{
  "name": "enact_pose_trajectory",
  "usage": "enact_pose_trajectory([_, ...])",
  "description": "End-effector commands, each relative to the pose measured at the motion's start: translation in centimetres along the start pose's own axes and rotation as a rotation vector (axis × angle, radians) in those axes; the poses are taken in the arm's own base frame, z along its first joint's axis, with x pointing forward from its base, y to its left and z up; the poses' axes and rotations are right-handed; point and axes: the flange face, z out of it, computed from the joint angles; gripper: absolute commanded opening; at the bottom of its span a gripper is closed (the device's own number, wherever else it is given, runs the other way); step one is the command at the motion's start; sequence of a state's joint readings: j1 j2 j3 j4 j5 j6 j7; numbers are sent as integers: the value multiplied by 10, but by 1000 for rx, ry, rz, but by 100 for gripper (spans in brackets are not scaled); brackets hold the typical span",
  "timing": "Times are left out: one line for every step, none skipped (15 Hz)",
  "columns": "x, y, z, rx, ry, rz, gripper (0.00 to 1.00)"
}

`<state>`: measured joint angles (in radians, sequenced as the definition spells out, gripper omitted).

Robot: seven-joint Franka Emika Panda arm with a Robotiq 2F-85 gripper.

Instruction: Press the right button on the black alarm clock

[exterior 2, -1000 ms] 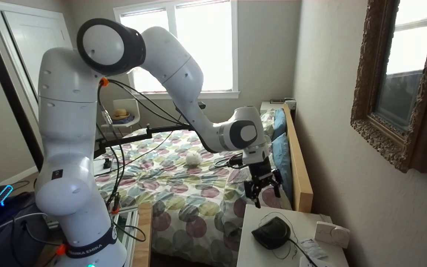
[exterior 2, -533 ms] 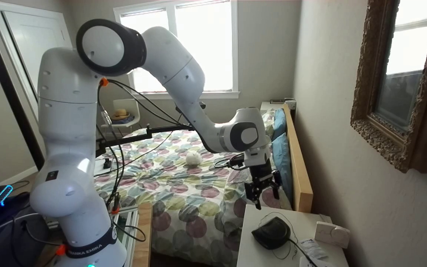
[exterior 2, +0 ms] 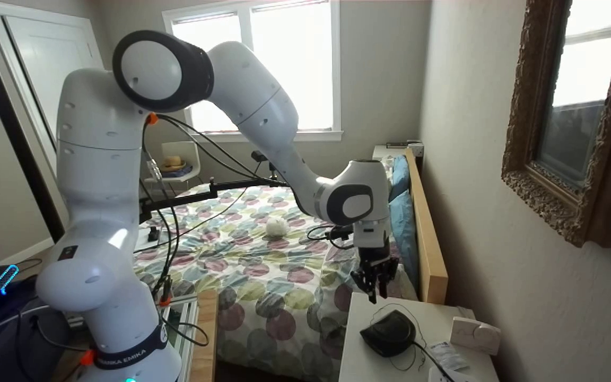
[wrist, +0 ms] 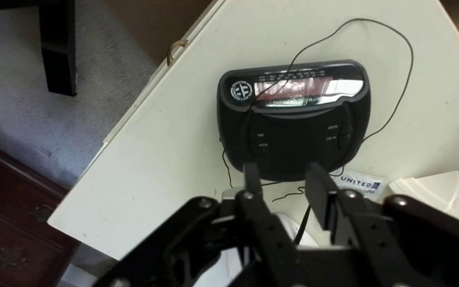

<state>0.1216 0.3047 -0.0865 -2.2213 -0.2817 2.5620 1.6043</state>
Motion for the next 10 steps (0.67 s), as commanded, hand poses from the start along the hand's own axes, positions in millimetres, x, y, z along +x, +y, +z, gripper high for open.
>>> enact_pose_trajectory([3, -2, 11, -15, -48, 17, 5])
enact_pose_trajectory([4, -1, 12, -19, -51, 19, 1])
enact_pose_trajectory([6, 3, 14, -27, -56, 21, 1])
enact_pose_trajectory([8, 6, 16, -29, -59, 27, 0])
enact_pose_trajectory([11, 9, 19, -36, -60, 35, 0])
enact_pose_trajectory([13, 11, 21, -40, -67, 40, 1])
enact_pose_trajectory([17, 13, 23, -44, -65, 49, 2])
enact_pose_trajectory([20, 16, 25, -43, -68, 55, 3])
enact_pose_trajectory([23, 18, 27, -45, -66, 62, 2])
enact_pose_trajectory([25, 20, 29, -49, -67, 66, 3])
